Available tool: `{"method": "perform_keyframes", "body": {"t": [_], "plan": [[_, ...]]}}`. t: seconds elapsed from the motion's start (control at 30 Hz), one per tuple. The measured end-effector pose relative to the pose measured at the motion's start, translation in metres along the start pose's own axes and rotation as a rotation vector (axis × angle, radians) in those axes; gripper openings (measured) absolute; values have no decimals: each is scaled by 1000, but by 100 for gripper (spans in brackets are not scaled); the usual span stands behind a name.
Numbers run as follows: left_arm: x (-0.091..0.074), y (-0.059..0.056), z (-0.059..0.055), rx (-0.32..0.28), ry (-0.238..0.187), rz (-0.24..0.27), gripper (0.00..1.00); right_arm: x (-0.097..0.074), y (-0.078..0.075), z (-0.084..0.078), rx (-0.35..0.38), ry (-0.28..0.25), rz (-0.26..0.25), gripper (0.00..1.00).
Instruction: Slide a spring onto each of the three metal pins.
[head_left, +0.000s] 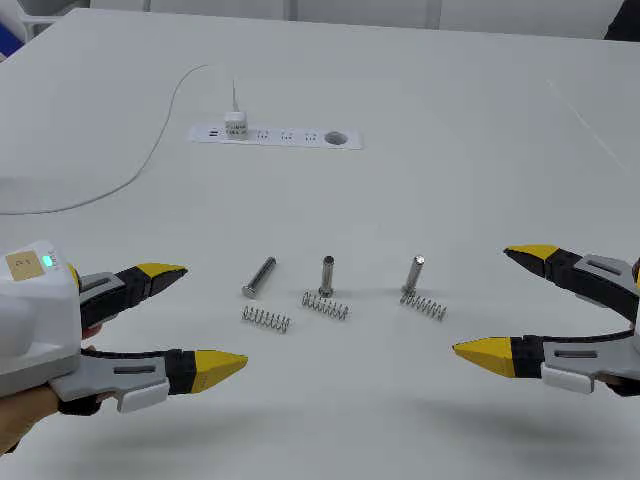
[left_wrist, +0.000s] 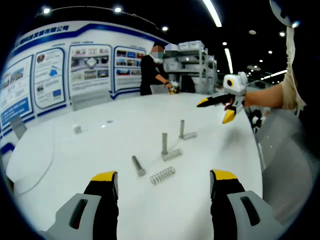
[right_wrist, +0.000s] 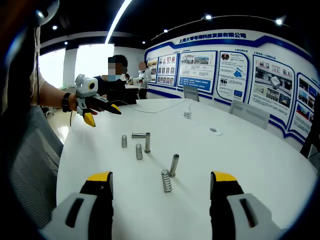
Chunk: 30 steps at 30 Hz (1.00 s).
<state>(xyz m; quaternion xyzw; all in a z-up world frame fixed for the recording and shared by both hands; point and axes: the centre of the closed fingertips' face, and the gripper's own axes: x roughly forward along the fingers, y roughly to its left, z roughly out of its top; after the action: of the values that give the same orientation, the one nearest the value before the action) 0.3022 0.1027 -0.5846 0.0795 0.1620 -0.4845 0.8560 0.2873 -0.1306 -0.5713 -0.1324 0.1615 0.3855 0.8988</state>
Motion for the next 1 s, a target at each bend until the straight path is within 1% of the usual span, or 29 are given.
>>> {"method": "perform_keyframes", "body": {"t": [0.33, 0.77, 1.0], "plan": [[0, -1, 0, -9, -2, 1, 77, -1, 1, -3, 7, 9, -3, 81], [0, 4, 0, -21, -4, 7, 76, -2, -1, -4, 16, 9, -13, 80], [1, 7, 2, -27, -7, 12, 75, -2, -2, -4, 21, 9, -17, 79]]}}
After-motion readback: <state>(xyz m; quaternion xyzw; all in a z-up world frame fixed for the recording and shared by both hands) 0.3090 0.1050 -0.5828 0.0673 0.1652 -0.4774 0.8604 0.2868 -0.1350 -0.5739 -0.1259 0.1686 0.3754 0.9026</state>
